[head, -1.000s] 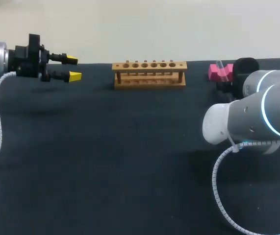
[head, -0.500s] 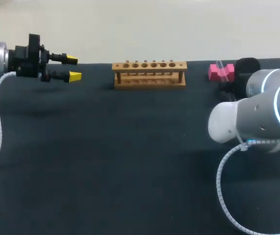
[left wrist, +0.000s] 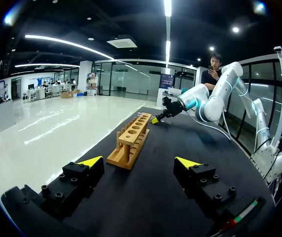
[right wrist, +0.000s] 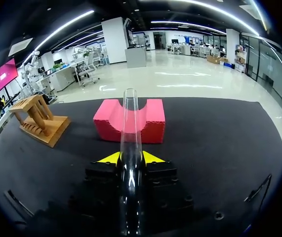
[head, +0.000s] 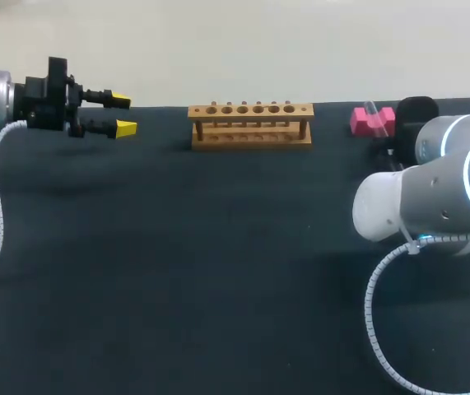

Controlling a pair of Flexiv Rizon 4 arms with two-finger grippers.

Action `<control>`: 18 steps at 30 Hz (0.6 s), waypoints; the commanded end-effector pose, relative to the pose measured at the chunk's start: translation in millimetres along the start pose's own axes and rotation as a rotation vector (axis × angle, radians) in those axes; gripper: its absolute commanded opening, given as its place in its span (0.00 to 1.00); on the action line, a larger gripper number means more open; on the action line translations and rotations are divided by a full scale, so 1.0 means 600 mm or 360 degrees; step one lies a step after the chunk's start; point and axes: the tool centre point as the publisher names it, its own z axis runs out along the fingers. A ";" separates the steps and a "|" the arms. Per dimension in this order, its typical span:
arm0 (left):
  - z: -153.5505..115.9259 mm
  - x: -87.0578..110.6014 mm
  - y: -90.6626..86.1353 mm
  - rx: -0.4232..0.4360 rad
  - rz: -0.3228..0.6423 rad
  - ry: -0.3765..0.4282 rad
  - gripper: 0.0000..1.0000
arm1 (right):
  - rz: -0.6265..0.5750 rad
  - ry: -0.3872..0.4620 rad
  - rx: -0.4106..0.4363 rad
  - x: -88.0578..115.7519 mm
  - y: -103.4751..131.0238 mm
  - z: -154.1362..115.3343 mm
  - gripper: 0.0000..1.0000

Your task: Grasp the test tube, adjust it, and insert it.

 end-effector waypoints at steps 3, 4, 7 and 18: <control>-0.001 0.002 -0.003 -0.0008 0.0005 -0.0005 1.00 | 0.0020 0.0015 0.0029 0.002 0.019 -0.005 0.00; -0.001 0.002 -0.003 -0.0008 0.0005 -0.0005 1.00 | 0.0021 0.0015 0.0029 0.001 0.022 -0.008 0.00; -0.001 0.002 -0.003 -0.0008 0.0005 -0.0005 1.00 | 0.0037 0.0015 0.0040 -0.003 0.030 -0.016 0.00; -0.001 0.002 -0.003 -0.0008 0.0005 -0.0005 1.00 | 0.0105 -0.0003 0.0181 -0.018 0.026 -0.052 0.00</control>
